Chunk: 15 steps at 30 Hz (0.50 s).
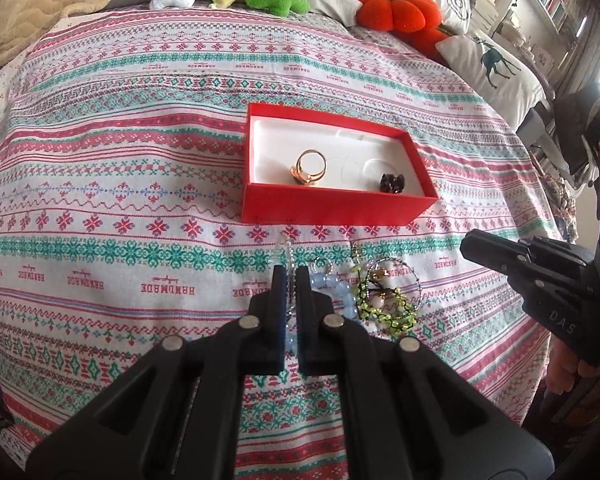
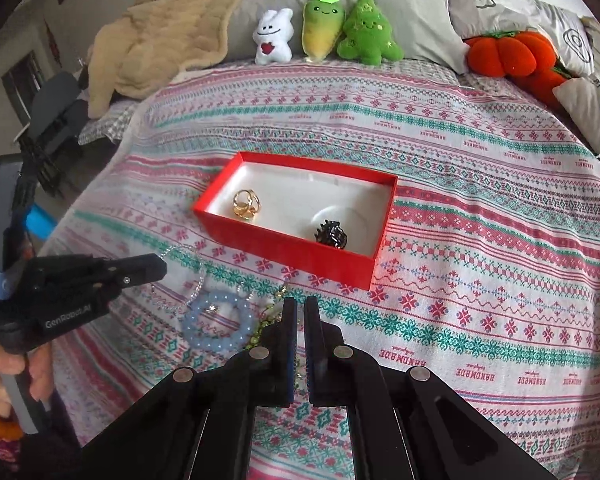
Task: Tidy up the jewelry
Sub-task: 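Grasp the thin silver bangle with the left tool while the right grasps the green-beaded bangle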
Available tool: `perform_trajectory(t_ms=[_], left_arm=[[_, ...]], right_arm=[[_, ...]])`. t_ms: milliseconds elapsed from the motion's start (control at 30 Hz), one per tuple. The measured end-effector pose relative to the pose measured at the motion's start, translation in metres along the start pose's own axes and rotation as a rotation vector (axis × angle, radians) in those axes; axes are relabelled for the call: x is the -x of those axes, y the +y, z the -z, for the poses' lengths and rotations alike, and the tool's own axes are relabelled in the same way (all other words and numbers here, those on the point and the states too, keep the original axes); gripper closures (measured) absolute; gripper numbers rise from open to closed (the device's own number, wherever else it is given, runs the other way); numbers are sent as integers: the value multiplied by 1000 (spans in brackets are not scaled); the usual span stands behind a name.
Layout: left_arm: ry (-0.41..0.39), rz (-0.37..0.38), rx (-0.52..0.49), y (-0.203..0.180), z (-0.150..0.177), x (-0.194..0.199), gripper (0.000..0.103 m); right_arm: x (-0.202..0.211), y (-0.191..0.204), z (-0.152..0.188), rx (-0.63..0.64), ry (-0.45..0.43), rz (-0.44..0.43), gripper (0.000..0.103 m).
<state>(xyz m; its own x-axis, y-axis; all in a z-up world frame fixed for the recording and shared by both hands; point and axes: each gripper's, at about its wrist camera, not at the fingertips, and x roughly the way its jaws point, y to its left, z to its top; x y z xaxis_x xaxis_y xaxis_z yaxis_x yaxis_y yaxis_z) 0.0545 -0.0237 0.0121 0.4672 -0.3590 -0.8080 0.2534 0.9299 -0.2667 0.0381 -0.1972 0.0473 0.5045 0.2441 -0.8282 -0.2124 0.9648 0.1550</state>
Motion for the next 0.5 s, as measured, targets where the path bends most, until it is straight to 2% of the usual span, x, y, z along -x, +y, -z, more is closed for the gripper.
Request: perform_trajectory(t_ms=[200, 233, 267, 500], left_arm=[[-16, 14, 9, -1, -2, 10, 98], [-12, 12, 5, -2, -1, 9, 98], [-8, 8, 2, -2, 0, 8, 98], [29, -13, -2, -3, 4, -2, 98]], right_arm=[[3, -7, 0, -35, -4, -37, 98], [-1, -10, 1, -41, 7, -29, 96], [-5, -11, 2, -45, 22, -17, 88], [-45, -14, 11, -18, 150, 85, 88]])
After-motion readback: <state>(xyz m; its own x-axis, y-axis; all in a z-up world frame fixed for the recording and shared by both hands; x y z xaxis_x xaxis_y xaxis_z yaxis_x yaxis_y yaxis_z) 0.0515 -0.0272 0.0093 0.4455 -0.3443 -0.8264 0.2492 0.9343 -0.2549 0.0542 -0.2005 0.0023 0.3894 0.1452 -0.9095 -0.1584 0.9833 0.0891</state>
